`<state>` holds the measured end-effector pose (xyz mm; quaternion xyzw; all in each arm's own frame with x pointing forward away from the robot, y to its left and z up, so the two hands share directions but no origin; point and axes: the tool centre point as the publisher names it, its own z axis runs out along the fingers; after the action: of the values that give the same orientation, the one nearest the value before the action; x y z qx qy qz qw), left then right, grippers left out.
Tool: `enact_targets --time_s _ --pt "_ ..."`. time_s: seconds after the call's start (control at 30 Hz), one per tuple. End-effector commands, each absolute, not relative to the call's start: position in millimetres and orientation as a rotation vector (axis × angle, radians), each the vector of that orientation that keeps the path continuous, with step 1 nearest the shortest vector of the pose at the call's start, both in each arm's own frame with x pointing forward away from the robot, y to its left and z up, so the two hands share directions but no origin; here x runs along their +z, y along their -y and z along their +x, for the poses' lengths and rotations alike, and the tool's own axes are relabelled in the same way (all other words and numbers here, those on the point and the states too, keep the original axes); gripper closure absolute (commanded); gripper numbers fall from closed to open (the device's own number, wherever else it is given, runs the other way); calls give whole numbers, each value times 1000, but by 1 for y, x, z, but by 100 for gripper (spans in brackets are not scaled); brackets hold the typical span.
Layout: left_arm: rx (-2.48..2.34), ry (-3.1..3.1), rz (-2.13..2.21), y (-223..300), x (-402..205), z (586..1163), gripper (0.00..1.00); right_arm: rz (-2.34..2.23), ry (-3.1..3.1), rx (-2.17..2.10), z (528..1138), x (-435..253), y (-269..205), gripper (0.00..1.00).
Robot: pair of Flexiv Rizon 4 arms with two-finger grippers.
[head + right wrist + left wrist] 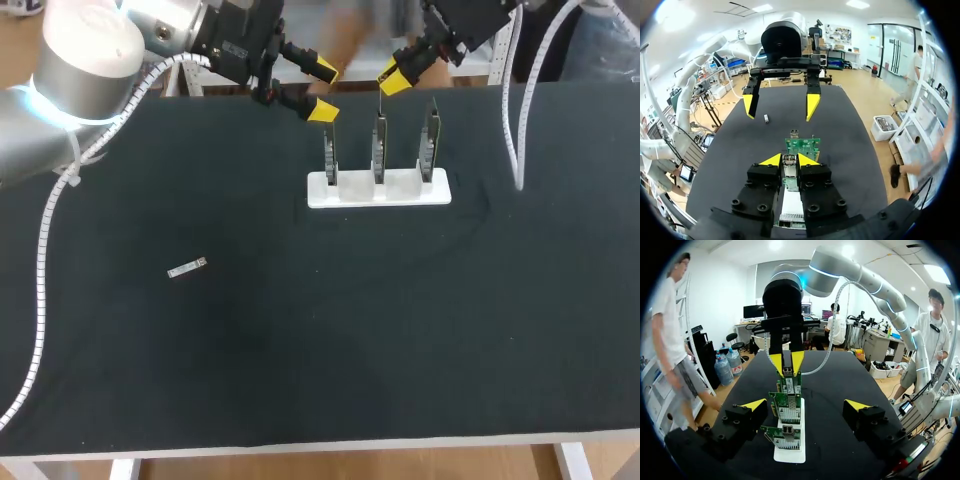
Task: Pick up the optical module with the left hand, and insert it into the network port with the right hand.
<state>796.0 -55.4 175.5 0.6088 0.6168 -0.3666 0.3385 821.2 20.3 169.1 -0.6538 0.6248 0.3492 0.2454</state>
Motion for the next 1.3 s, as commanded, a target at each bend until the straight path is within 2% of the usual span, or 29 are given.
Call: enact_targets --time_s 0.03,1.3 --pt "-956 -1606 1589 55 175 797 0 -1888 -1675 1134 830 169 -22 100" --pt "-956 -1606 1589 55 175 797 0 -1827 -1712 1103 826 168 -23 100"
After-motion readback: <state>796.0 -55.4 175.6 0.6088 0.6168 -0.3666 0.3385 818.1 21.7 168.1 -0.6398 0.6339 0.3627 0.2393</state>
